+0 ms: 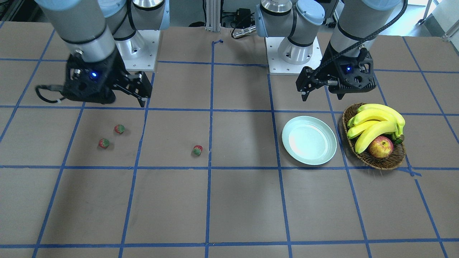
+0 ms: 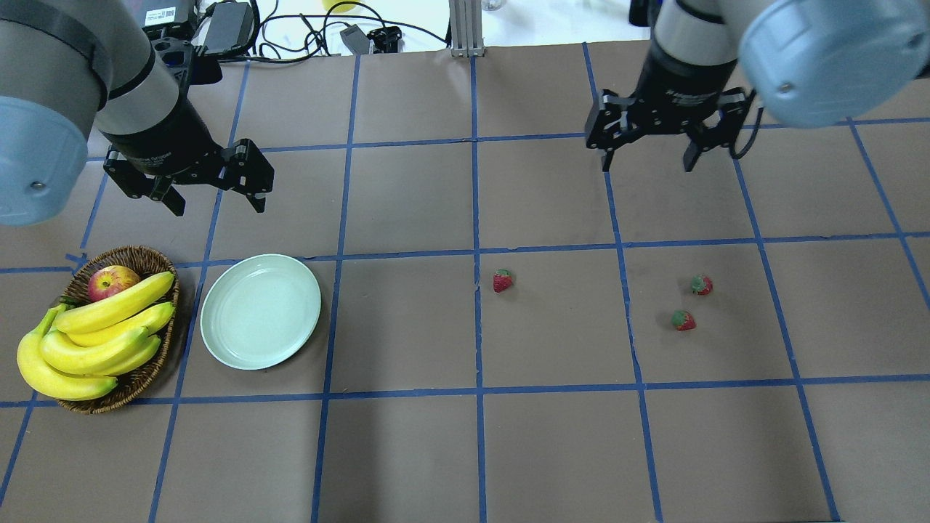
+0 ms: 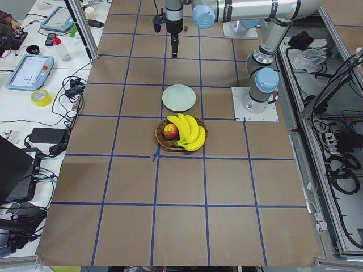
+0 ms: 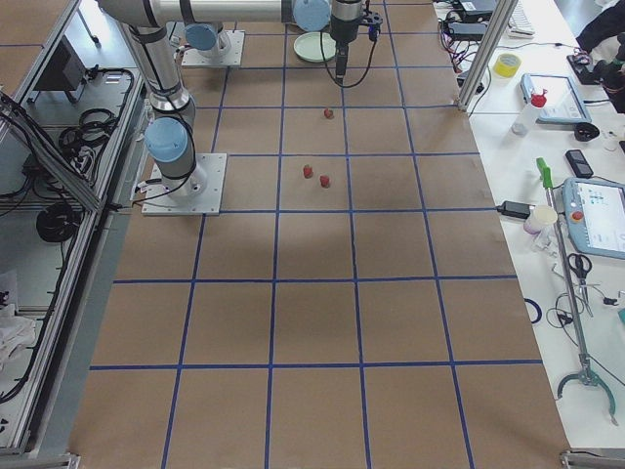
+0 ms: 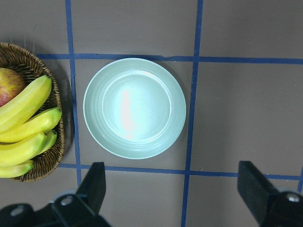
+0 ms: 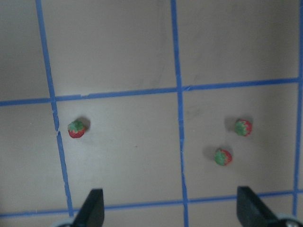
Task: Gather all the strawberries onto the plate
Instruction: 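Lower the right gripper onto the strawberry nearest the plate and grasp it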
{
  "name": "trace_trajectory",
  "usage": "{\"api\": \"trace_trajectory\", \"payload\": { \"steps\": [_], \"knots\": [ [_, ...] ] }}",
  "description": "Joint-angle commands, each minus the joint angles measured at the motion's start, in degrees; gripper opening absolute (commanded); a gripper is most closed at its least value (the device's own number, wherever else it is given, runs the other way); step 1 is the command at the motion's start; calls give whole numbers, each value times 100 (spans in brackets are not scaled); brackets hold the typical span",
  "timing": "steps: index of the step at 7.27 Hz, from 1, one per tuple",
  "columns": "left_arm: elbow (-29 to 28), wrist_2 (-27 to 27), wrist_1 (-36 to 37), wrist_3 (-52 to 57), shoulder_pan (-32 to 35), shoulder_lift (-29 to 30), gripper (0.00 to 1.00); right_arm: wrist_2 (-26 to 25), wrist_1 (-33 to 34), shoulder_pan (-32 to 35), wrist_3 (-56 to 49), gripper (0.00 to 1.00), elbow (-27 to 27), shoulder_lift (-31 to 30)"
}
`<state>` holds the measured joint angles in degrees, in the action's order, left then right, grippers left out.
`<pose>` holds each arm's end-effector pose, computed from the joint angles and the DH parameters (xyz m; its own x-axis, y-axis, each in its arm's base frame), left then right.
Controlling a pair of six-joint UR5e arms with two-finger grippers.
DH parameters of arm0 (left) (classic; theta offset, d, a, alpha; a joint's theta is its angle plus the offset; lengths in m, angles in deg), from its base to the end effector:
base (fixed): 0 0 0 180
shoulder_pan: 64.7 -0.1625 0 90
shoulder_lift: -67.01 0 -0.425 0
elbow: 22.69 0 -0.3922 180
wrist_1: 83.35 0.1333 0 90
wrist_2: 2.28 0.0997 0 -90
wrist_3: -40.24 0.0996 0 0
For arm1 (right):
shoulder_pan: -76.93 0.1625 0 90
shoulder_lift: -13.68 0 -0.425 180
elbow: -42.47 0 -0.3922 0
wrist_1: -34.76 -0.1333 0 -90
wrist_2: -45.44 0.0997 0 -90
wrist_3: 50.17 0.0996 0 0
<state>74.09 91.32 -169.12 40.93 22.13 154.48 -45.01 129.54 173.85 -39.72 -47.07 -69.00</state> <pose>-0.1007 -0.4783 0.4586 -0.9971 -0.0431 -0.0628 -0.0433 0.9991 0.0011 0.1966 -0.5197 0.4340 -0.9980 0.0612 0.0143 0.0616 0.9975 0.0343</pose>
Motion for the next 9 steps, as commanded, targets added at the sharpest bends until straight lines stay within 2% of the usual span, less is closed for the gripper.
{"api": "trace_trajectory", "payload": {
  "steps": [1, 2, 3, 6, 7, 8, 9],
  "knots": [
    [16, 1, 24, 1, 1, 6, 100, 71, 2024, 756, 578, 100, -1059, 881],
    [16, 1, 33, 1, 1, 24, 100, 28, 3001, 1098, 1138, 100, -1657, 1146],
    [16, 18, 42, 1, 1, 24, 100, 54, 3429, 1154, 1317, 100, -1906, 1392],
    [25, 27, 42, 1, -17, 41, 100, 89, 3767, 1216, 1521, 100, -1891, 1842],
    [25, 27, 51, 1, -17, 41, 100, 298, 3811, 1216, 1530, 98, -1891, 1895],
    [25, 53, 33, 10, -26, 41, 100, 256, 3828, 1216, 1530, 91, -1874, 1895],
    [25, 45, 59, 19, -17, 50, 100, 291, 3820, 1216, 1530, 52, -1865, 1878]
  ]
}}
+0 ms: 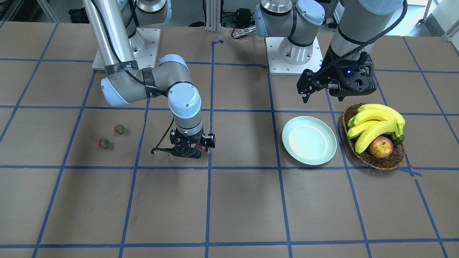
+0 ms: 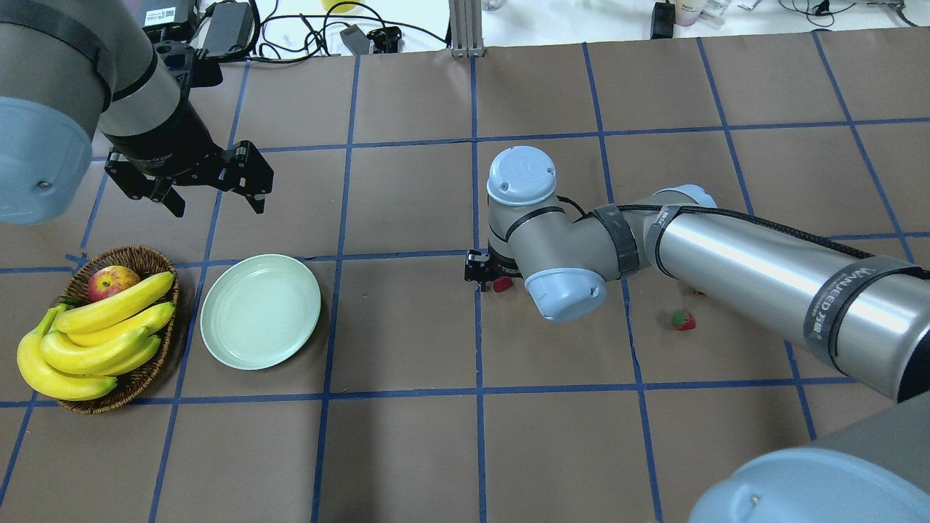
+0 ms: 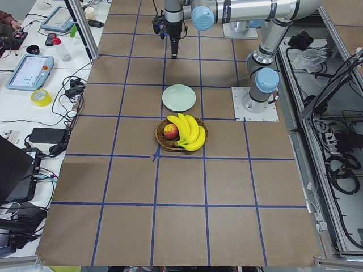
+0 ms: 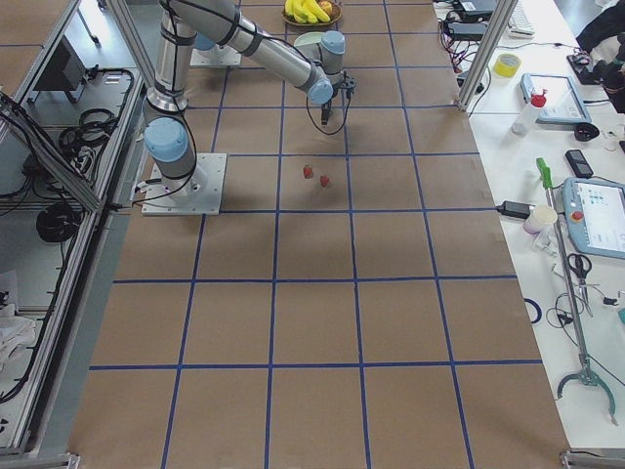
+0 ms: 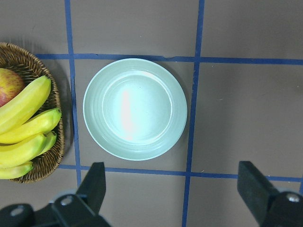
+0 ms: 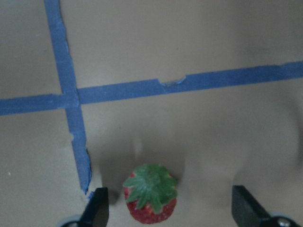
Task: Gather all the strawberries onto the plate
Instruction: 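Lower the right gripper onto the strawberry nearest the plate and grasp it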
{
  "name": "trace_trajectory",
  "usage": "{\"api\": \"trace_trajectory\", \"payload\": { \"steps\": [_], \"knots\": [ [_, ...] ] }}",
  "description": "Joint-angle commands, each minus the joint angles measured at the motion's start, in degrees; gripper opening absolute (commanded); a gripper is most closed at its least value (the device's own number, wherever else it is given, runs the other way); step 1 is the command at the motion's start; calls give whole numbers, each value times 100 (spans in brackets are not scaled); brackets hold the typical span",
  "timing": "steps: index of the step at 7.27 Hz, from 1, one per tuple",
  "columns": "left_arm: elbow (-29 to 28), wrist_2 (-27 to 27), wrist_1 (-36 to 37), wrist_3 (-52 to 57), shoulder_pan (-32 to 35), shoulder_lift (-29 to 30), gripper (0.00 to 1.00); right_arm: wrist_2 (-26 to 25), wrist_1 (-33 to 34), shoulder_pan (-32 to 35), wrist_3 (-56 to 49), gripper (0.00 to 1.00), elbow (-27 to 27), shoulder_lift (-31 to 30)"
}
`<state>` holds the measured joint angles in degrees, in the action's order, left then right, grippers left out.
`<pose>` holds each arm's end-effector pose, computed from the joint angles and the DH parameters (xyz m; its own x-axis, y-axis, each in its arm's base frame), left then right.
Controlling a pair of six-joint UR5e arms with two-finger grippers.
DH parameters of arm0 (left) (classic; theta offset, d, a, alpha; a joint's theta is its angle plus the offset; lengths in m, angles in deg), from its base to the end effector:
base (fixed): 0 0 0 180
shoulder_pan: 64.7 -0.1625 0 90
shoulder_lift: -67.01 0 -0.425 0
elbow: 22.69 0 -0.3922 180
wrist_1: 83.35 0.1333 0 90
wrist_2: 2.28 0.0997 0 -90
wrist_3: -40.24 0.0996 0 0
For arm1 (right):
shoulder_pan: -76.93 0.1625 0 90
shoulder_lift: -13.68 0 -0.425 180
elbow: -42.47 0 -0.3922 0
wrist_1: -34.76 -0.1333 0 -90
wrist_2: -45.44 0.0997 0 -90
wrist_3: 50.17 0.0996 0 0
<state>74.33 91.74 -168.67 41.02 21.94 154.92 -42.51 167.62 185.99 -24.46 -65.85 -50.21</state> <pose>-0.0983 -0.4811 0.4537 -0.9965 -0.0446 -0.0700 -0.0450 0.9990 0.0053 0.3136 -0.4884 0.1673 -0.9930 0.1167 -0.0203 0.1158 0.9925 0.0402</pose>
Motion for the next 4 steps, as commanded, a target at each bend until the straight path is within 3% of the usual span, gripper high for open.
{"api": "trace_trajectory", "payload": {
  "steps": [1, 2, 4],
  "knots": [
    [1, -23, 6, 10, -6, -2, 100, 41, 3, 2, 13, 10, 12, -10],
    [-8, -23, 15, 10, -6, -11, 100, 24, 3, 2, 13, 0, 56, -27],
    [1, -6, 15, 10, 2, -11, 100, -11, -49, 2, 22, 0, 170, -54]
  ]
}}
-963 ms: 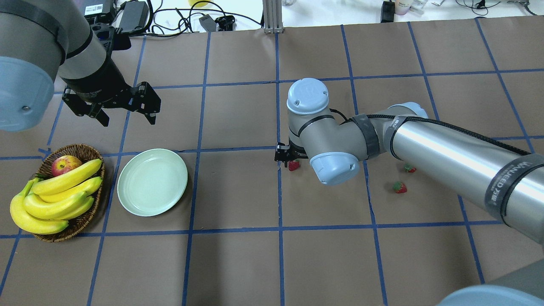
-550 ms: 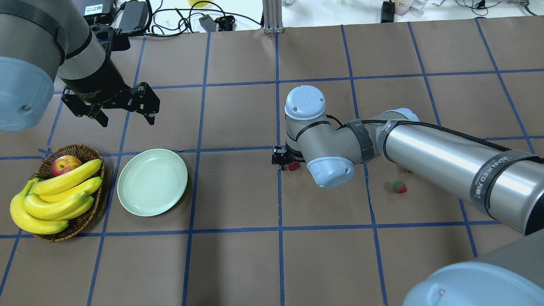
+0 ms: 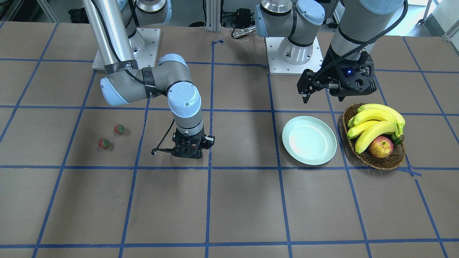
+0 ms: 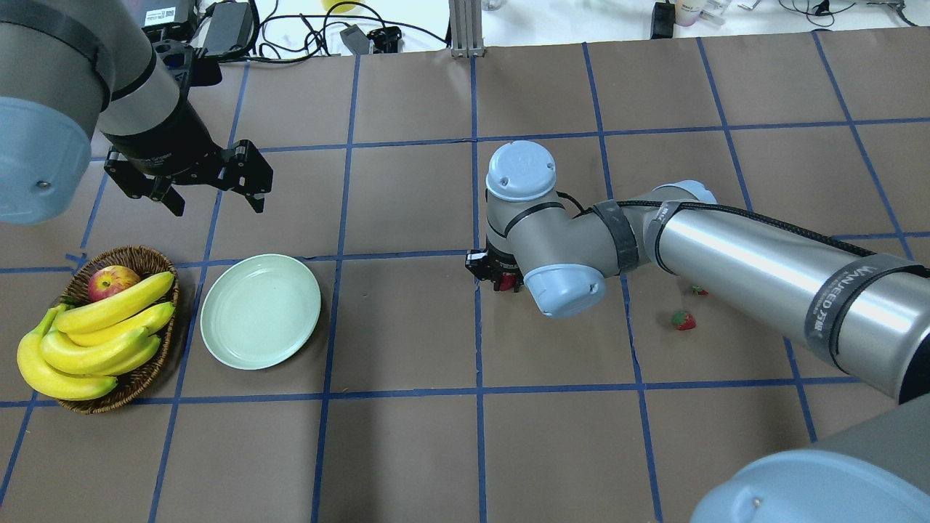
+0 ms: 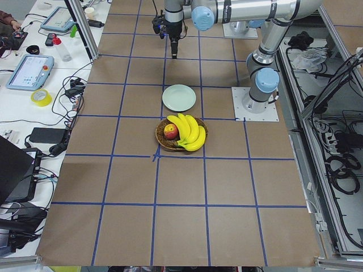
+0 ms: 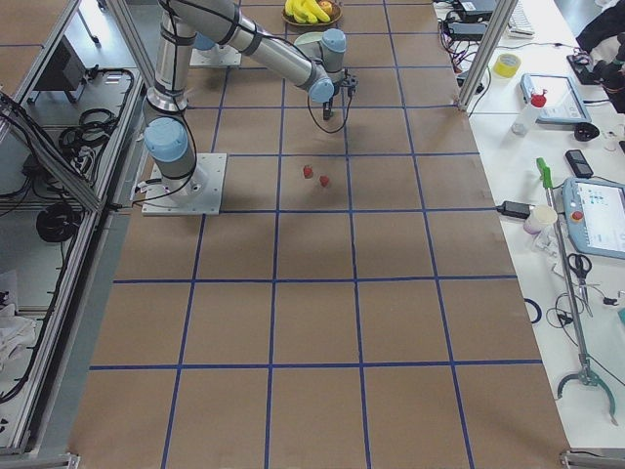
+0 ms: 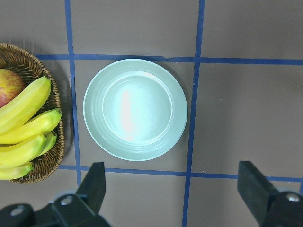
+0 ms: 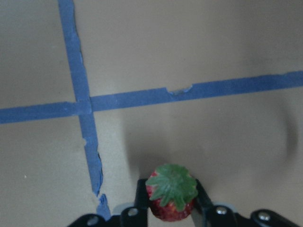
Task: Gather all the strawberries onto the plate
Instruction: 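Carry the strawberry toward the plate with the right gripper and release it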
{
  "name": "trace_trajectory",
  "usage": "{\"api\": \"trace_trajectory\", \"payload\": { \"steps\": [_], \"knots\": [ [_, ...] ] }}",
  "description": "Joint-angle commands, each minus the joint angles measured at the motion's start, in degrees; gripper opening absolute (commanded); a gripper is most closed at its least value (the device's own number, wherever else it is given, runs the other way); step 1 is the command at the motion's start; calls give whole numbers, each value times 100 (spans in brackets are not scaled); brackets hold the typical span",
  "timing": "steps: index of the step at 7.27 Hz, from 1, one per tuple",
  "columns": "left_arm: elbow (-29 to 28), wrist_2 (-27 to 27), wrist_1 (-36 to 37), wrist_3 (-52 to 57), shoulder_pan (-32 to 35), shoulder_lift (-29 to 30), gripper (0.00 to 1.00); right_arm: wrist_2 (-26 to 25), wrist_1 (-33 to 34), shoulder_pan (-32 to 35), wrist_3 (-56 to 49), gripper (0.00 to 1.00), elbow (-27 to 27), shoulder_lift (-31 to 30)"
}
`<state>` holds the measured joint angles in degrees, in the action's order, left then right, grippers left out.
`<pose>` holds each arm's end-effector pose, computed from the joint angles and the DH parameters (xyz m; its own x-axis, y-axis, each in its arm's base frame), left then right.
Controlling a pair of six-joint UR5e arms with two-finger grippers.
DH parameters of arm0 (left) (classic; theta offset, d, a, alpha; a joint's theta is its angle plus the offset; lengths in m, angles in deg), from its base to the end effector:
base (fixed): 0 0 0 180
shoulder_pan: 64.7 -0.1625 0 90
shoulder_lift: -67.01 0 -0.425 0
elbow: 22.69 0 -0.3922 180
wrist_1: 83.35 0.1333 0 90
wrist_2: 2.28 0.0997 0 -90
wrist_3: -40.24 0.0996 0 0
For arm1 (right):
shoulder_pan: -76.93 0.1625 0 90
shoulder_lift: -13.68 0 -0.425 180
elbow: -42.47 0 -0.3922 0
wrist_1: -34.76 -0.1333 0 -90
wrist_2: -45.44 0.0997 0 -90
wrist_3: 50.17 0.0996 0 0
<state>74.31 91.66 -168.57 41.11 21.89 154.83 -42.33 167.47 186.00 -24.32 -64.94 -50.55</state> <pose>-0.0980 -0.4810 0.4548 -0.9967 -0.0441 -0.0687 -0.0444 0.9990 0.0017 0.3158 -0.4936 0.1765 -0.9925 0.1185 -0.0314 0.1178 0.9927 0.0243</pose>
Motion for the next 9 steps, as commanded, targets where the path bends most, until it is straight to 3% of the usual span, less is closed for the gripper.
{"api": "trace_trajectory", "payload": {
  "steps": [1, 4, 5, 6, 8, 9],
  "knots": [
    [-6, 2, 5, 0, -2, -2, 100, 14, -52, 0, 42, 0, 150, -29],
    [-15, 19, 22, 0, -28, -11, 100, 786, -44, 673, 1233, 0, 500, 259],
    [-15, 28, 14, 0, -28, -11, 100, 927, -52, 920, 1638, 0, 859, 470],
    [-6, 28, 14, 9, -28, -11, 100, 928, -52, 1106, 1938, 0, 1210, 681],
    [-24, 19, 40, 9, -45, -10, 100, 876, -61, 1195, 1985, 9, 1258, 701],
    [-15, 10, 40, 9, -46, -11, 100, 806, -61, 1195, 1985, 64, 1258, 701]
  ]
}}
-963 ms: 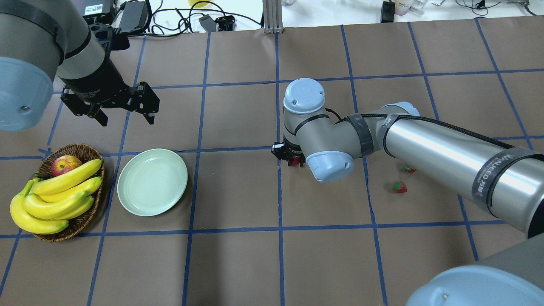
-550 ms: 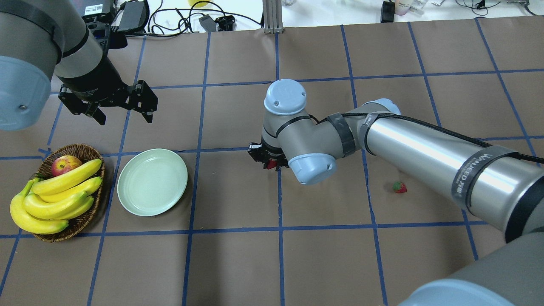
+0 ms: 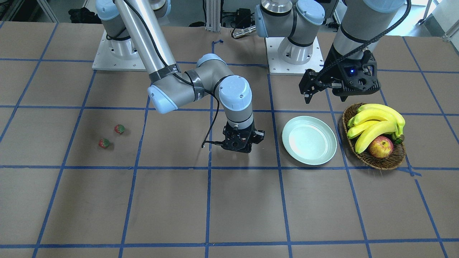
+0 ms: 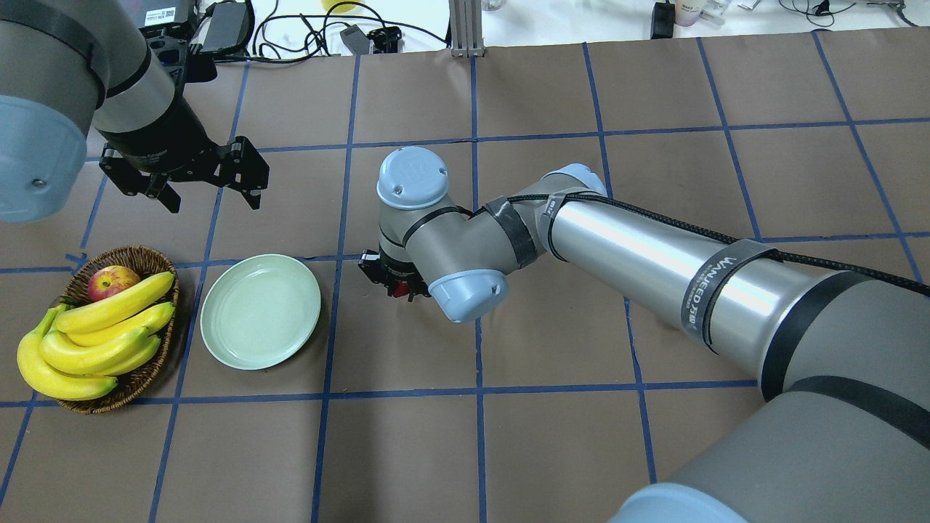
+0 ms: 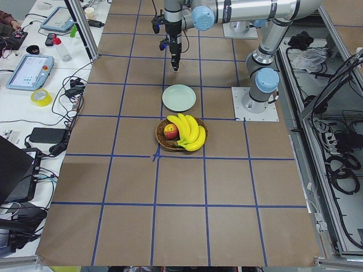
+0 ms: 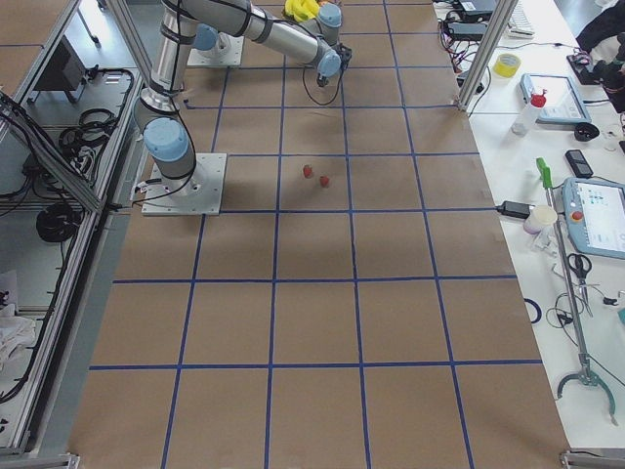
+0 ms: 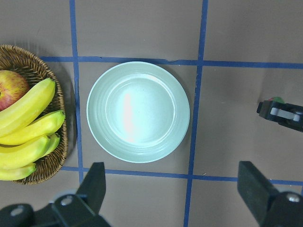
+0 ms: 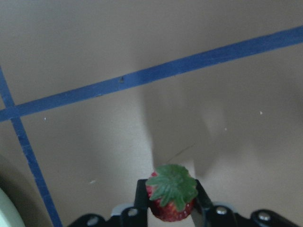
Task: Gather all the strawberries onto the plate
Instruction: 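Carry the strawberry toward the plate with the right gripper and release it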
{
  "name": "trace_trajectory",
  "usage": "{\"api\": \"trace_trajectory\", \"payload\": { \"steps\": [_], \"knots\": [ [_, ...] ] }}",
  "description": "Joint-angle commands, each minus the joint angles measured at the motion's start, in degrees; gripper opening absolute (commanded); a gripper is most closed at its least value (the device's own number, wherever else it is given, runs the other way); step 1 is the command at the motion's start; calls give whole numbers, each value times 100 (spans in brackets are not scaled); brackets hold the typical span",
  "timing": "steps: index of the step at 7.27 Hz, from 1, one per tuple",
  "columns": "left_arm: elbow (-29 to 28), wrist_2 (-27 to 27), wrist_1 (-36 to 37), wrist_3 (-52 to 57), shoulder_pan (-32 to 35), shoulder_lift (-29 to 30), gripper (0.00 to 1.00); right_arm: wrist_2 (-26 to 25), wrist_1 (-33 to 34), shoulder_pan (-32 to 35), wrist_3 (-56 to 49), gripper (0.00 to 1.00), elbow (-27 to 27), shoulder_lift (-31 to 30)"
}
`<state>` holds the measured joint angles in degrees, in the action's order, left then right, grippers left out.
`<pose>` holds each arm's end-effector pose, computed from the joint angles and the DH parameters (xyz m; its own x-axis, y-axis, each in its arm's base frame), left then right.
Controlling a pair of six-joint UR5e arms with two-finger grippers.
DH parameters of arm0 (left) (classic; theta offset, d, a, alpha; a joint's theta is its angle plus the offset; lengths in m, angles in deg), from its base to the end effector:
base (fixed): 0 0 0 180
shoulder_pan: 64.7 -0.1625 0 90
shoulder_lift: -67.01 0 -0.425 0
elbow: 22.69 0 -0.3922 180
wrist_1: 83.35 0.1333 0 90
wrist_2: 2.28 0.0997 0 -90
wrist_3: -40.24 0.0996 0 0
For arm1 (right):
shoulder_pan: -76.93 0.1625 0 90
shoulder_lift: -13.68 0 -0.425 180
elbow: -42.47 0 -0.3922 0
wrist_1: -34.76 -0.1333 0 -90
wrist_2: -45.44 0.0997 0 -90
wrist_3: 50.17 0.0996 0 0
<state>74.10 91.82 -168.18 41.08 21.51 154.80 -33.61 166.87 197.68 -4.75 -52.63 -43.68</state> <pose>-0.0945 -0.4826 0.4576 -0.9961 -0.0520 -0.0716 -0.0515 0.9986 -0.0092 0.4612 -0.4776 0.1904 -0.9502 0.2493 -0.1872 0.2379 0.9679 0.0814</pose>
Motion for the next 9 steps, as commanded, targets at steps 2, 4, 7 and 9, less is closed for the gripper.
{"api": "trace_trajectory", "payload": {
  "steps": [2, 4, 7, 9],
  "knots": [
    [15, -49, 1, -5, 18, 18, 100, -83, -158, 28, 37, 97, 18, -30],
    [15, -14, 10, 4, 10, 10, 100, -537, -586, 2, -146, 99, 10, -353],
    [24, -6, 1, 12, 10, 19, 100, -1244, -1880, -1039, -1354, 100, -357, -1468],
    [15, -14, 10, 12, 1, 19, 100, -1314, -1838, -2189, -2934, 100, -1260, -2215]
  ]
}}
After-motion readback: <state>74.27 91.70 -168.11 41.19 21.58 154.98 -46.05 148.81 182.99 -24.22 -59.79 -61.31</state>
